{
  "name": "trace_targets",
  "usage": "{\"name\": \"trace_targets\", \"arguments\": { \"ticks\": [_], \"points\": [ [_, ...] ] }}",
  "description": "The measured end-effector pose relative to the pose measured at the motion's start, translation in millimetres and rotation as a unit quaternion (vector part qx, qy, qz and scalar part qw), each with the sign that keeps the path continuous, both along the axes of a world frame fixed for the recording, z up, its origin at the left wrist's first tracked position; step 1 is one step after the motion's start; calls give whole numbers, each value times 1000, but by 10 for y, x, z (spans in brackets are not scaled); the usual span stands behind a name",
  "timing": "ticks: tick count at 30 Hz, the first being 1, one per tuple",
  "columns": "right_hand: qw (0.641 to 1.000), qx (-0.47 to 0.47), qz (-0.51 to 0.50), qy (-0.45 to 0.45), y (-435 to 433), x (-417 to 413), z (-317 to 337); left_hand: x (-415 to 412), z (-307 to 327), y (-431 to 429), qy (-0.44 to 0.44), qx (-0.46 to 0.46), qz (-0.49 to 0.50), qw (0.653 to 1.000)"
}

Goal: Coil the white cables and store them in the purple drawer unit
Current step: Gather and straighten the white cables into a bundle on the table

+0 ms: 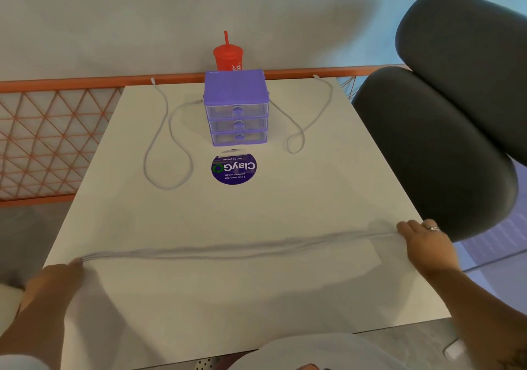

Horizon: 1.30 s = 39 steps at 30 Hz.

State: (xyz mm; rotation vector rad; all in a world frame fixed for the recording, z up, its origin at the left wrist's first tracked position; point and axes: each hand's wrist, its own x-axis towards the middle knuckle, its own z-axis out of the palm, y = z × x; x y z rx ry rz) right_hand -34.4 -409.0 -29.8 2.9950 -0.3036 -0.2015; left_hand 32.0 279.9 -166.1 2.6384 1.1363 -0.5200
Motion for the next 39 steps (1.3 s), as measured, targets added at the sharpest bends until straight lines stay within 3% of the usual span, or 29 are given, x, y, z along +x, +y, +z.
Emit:
{"name": "trace_targets", "arguments": {
  "ticks": [3,7,11,15,18,22,30,39],
  "points": [
    [998,14,-34,-52,21,124,47,56,-308,553,-8,-2,-28,1000],
    [997,43,-67,5,84,159,-15,-75,350,92,-4,7,-26,1000],
    [992,71,-91,52,55,122,-84,-113,485,-30,-24,-5,13,1000],
    [998,68,19,6,264,185,-174,-74,430,44,-8,1,-11,1000],
    [984,69,166,-15,622,290,-256,-116,516,-19,-12,7,-31,999],
    [977,62,201,39,788,342,-280,-153,629,-143,-5,4,-15,1000],
    [990,47,134,18,857,431,-197,-170,821,-373,-1,13,-20,1000],
    [988,68,85,106,866,521,-177,-220,906,-443,-11,21,-15,1000]
  ]
}}
